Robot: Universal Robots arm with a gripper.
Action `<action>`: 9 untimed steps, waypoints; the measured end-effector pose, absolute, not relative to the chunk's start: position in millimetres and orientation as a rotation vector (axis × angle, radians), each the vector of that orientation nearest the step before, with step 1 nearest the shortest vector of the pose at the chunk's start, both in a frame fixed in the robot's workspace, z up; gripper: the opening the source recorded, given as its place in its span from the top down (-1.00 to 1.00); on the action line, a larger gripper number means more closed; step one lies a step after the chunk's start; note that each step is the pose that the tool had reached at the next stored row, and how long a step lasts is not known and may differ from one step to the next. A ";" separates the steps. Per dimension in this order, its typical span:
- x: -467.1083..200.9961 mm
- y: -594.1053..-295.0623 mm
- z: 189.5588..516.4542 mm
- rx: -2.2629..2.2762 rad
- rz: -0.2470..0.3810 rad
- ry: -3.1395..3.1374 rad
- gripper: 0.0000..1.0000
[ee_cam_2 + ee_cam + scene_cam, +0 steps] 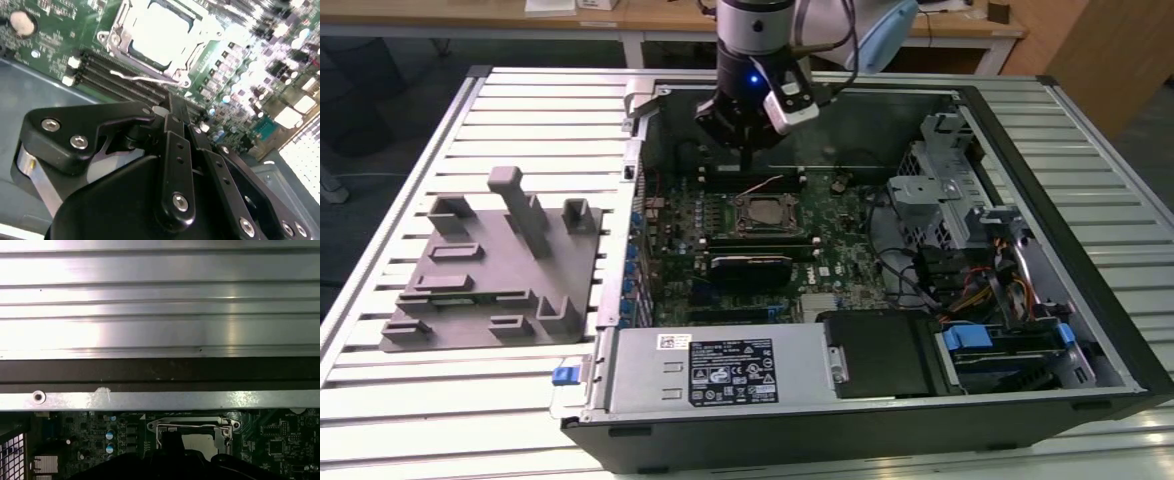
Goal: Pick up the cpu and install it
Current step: 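Install the first cpu locking lever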
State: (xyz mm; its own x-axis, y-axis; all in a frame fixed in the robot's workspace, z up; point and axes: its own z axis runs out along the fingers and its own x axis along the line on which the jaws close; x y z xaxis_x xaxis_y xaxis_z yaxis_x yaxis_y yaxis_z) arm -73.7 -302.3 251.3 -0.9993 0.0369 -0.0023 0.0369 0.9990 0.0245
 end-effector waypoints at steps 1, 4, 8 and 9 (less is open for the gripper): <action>-73.7 -302.6 251.2 0.058 0.062 3.138 0.79; -73.6 -303.5 250.3 0.058 0.093 3.137 0.79; -73.6 -303.9 248.4 0.058 0.092 3.137 0.79; -73.3 -304.0 247.6 0.058 0.092 3.137 0.79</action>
